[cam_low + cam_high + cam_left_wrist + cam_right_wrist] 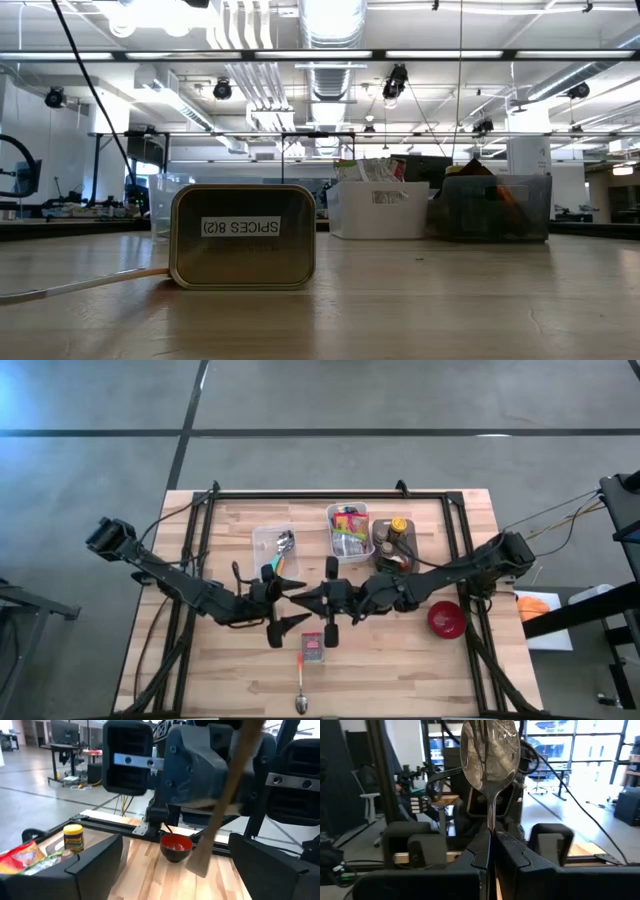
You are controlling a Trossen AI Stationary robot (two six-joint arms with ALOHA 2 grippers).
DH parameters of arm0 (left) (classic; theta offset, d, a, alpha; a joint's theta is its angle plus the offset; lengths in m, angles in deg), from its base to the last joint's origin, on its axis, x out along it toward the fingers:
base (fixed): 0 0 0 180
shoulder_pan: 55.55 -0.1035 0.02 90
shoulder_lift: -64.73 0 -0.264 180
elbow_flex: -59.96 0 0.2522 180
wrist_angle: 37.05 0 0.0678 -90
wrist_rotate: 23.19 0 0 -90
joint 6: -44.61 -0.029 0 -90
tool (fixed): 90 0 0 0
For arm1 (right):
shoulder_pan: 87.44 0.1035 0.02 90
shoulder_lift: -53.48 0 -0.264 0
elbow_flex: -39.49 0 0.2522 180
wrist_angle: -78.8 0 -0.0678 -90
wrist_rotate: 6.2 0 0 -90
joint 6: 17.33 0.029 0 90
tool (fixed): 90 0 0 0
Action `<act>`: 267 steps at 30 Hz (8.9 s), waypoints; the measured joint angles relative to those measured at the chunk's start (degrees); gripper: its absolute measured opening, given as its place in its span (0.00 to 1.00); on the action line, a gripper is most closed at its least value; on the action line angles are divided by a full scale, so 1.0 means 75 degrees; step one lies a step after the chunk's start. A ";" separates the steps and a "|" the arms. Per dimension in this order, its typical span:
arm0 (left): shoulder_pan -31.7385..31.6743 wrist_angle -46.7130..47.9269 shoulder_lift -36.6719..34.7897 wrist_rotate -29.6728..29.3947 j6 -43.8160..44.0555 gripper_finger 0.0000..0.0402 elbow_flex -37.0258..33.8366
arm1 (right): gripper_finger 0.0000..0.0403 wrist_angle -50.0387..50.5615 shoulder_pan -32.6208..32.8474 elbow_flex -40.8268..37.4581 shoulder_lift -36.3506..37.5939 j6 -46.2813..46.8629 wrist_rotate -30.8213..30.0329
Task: Pick & Place Food Item
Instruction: Put the black spoon into the transparent bin, then put the red seasoning can into the black bin
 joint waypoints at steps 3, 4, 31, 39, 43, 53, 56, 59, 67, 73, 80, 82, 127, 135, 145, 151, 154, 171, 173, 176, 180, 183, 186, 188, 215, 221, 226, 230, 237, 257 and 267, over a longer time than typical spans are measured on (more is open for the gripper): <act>0.0000 -0.0062 0.0000 0.0026 -0.0145 0.91 0.0000 | 0.02 -0.0001 0.0008 0.0000 -0.0005 -0.0003 0.0086; 0.0000 -0.0068 0.0002 0.0025 -0.0146 0.90 0.0000 | 0.02 -0.0019 0.0003 0.0000 -0.0006 -0.0006 0.0184; 0.0015 -0.0044 0.0009 0.0454 0.0054 0.01 0.0000 | 0.02 -0.0100 -0.0006 -0.0152 -0.0007 0.0155 0.0560; 0.0012 0.0309 -0.0016 0.0443 0.0509 0.00 0.0000 | 0.02 0.0017 -0.0003 -0.0184 -0.0009 0.0140 0.0492; -0.0004 0.0969 -0.0264 0.0414 0.0918 0.00 0.0003 | 0.02 0.0331 -0.0003 -0.0184 0.0058 0.0161 -0.0042; -0.0020 0.2481 -0.1165 -0.0186 0.1617 0.00 0.0009 | 0.02 0.0632 0.0020 -0.0181 0.0441 0.0148 -0.0435; -0.0013 0.2608 -0.1315 -0.0175 0.1614 0.00 0.0009 | 0.02 0.0810 -0.0012 -0.0181 0.0543 0.0123 -0.0597; -0.0044 0.3119 -0.1497 -0.0341 0.1691 0.00 0.0009 | 0.02 0.1476 -0.0012 -0.0181 0.0680 0.0304 -0.1150; -0.1215 0.6947 -0.1852 -0.0045 0.3690 0.00 0.0438 | 0.02 0.4912 0.0008 -0.0177 0.1206 0.2154 -0.1678; -0.2978 0.8589 -0.1845 0.1598 0.4325 0.00 0.0606 | 0.02 0.6880 0.0198 -0.0178 0.1236 0.3225 -0.1677; -0.4540 0.8826 -0.1397 0.3393 0.3922 0.00 0.0603 | 0.02 0.7774 0.0462 -0.0209 0.1236 0.3568 -0.1736; -0.4841 0.8912 -0.1116 0.3730 0.3852 0.00 0.0603 | 0.02 0.7768 0.0548 -0.0299 0.1236 0.3580 -0.1938; -0.6234 0.9763 0.1058 0.5427 0.4869 0.00 0.0603 | 0.02 0.7760 0.1139 -0.1891 0.2422 0.4383 -0.2866; -0.6250 0.9658 0.1157 0.5425 0.4745 0.00 0.0485 | 0.02 0.7760 0.1137 -0.1891 0.2416 0.4352 -0.2858; -0.6344 0.9491 0.1151 0.5707 0.4695 0.00 0.0094 | 0.02 0.7760 0.1137 -0.1888 0.2416 0.4351 -0.2858; -0.6343 0.9236 0.1154 0.5793 0.4695 0.00 0.0070 | 0.02 0.7757 0.1137 -0.1888 0.2407 0.4351 -0.2858; -0.6341 0.9243 0.1154 0.5831 0.4695 0.00 0.0067 | 0.02 0.7757 0.1137 -0.1888 0.2407 0.4349 -0.2855; -0.6385 0.9097 0.1157 0.5874 0.4493 0.27 0.0033 | 0.02 0.7760 0.1137 -0.1888 0.2407 0.4313 -0.2858; -0.6385 0.9071 0.1157 0.5873 0.4463 0.31 0.0053 | 0.02 0.7762 0.1137 -0.1888 0.2407 0.4315 -0.2858; -0.6388 0.9065 0.1157 0.5853 0.4267 0.36 0.0142 | 0.02 0.7763 0.1137 -0.1888 0.2407 0.4316 -0.2858; -0.6388 0.9117 0.1154 0.5846 0.4112 0.41 0.0335 | 0.02 0.7766 0.1137 -0.1888 0.2407 0.4316 -0.2858; -0.6388 0.9136 0.1148 0.5846 0.4088 0.43 0.0473 | 0.02 0.7769 0.1137 -0.1891 0.2407 0.4316 -0.2858; -0.6386 0.9197 0.1148 0.5846 0.4073 0.47 0.0559 | 0.02 0.7776 0.1137 -0.1891 0.2407 0.4316 -0.2856; -0.6385 0.9265 0.1145 0.5846 0.4011 0.49 0.0574 | 0.02 0.7781 0.1137 -0.1893 0.2407 0.4316 -0.2851; -0.2034 0.9718 0.0570 0.4400 0.6420 0.52 0.1749 | 0.02 0.7512 0.1131 -0.2154 0.2404 0.4352 -0.2254; -0.0798 0.8737 0.1064 0.4006 0.7484 0.52 0.1749 | 0.02 0.5938 0.1134 -0.2562 0.2064 0.3930 -0.1293; -0.0476 0.8119 0.1586 0.3436 0.8339 0.52 0.1749 | 0.02 0.5179 0.1155 -0.2654 0.1095 0.3660 -0.1246; -0.0478 0.7752 0.1985 0.3410 0.8386 0.52 0.1749 | 0.02 0.5162 0.1189 -0.2341 0.0139 0.3293 -0.1189; -0.0478 0.7490 0.2372 0.3413 0.8381 0.52 0.1743 | 0.02 0.5117 0.1197 -0.1601 -0.0697 0.2630 -0.0282; -0.0163 0.6857 0.2906 0.4971 0.7532 0.52 0.1737 | 0.02 0.5370 0.1200 -0.0324 -0.1032 0.3238 0.0573; -0.0161 0.6440 0.3568 0.4777 0.7112 0.33 0.1637 | 0.02 0.5517 0.1234 -0.0178 -0.1032 0.3550 0.0595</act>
